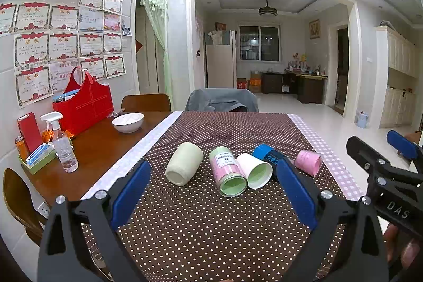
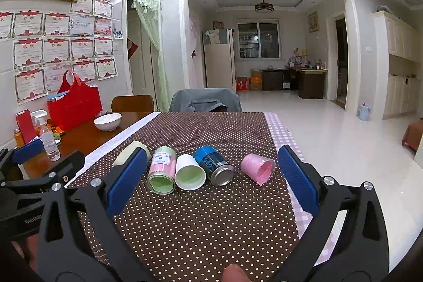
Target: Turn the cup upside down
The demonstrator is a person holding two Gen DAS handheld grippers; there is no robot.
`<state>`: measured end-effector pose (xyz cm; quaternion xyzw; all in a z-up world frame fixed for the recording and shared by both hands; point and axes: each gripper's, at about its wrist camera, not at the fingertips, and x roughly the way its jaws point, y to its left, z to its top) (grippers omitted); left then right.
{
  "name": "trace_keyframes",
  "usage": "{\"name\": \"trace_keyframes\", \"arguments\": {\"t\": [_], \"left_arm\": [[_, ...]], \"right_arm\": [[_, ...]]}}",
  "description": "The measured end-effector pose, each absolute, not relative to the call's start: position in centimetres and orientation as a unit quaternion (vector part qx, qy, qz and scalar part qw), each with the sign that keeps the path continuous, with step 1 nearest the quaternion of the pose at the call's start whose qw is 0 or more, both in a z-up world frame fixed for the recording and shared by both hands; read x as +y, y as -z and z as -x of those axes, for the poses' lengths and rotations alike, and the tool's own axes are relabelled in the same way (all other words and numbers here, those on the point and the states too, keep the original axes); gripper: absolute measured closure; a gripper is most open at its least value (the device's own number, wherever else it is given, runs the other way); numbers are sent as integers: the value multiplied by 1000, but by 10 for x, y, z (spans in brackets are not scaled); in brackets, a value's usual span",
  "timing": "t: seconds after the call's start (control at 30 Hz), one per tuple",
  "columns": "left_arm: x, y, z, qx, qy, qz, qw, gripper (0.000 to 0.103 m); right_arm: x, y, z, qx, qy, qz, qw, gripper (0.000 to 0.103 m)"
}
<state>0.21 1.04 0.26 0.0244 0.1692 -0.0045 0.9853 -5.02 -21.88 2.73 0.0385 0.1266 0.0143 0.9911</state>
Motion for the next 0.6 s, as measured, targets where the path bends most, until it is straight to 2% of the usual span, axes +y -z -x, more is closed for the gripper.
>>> {"name": "trace_keyframes", "arguments": {"t": [0.6], "left_arm": [[18, -6, -1, 161, -6, -18, 987, 9]], "right_arm": [[-214, -26, 46, 128, -14, -37, 991, 6]]}}
